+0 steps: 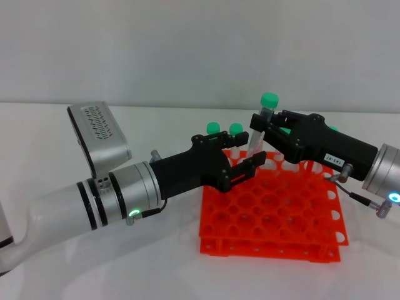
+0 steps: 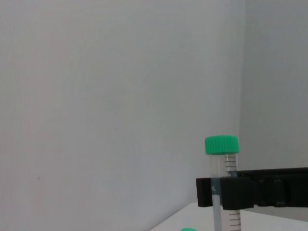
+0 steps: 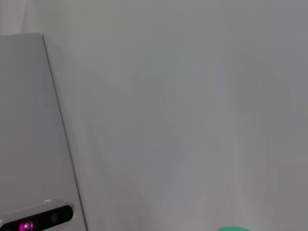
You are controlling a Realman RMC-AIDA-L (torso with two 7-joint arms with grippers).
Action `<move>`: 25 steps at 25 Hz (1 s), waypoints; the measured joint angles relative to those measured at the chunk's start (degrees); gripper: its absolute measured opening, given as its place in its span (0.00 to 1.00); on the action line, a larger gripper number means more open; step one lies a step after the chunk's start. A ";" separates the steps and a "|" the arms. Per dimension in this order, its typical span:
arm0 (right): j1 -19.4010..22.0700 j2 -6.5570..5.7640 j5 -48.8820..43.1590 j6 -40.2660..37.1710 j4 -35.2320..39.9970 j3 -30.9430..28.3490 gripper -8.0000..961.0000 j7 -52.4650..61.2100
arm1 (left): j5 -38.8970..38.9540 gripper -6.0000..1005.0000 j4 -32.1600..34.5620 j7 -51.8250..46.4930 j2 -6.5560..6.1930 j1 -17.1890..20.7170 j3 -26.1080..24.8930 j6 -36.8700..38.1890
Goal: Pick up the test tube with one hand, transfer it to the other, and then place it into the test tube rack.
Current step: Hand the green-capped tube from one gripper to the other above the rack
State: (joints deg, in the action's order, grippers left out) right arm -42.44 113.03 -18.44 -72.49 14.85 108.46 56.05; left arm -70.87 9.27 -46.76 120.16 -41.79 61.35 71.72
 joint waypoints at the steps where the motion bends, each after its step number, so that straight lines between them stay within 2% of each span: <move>1: 0.00 0.00 0.08 0.00 0.00 0.00 0.22 -0.02 | 0.00 0.45 0.00 0.00 -0.02 0.03 0.00 0.00; 3: -0.01 0.00 0.13 0.00 0.00 0.00 0.22 -0.08 | 0.02 0.52 0.00 0.04 -0.02 0.13 -0.01 0.00; 9: 0.44 0.13 -0.05 -0.01 0.00 -1.62 0.23 -1.36 | 0.35 0.58 0.00 2.73 0.14 1.03 -0.10 0.00; 15: 1.03 0.24 -0.05 1.36 -0.24 -3.17 0.23 -2.57 | 5.07 0.65 -2.08 4.70 0.21 2.62 -0.04 0.62; 17: 1.15 0.50 -0.08 3.31 -0.06 -3.83 0.23 -3.03 | 6.95 0.67 -2.39 5.90 0.22 3.84 -0.05 0.90; 22: 1.21 1.30 -0.13 5.65 -0.02 -4.46 0.23 -4.41 | 13.46 0.85 -3.60 9.80 0.27 7.15 -0.08 4.68; 25: 1.22 1.87 0.07 6.11 0.00 -4.47 0.23 -5.14 | 17.56 0.86 -3.67 10.29 0.16 9.31 -0.22 7.97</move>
State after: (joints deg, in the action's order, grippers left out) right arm -41.22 114.89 -18.37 -66.38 14.86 103.99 50.91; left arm -53.32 5.60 -36.47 120.32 -32.48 61.13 79.69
